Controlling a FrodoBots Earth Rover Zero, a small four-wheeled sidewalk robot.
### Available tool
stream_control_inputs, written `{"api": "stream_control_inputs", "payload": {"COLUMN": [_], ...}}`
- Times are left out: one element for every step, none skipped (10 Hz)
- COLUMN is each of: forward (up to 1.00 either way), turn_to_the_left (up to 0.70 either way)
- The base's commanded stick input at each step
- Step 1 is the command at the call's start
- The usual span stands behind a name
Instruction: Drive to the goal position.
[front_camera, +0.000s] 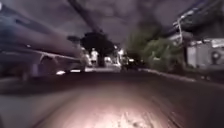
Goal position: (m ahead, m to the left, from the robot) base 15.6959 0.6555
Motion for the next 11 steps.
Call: {"api": "stream_control_inputs", "payload": {"forward": [1.00,1.00,1.00,1.00,1.00,1.00,1.00,1.00,1.00,1.00,1.00], "turn_to_the_left": [0.00,0.00,0.00,0.00,0.00,0.00,0.00,0.14,0.27,0.27,0.14]}}
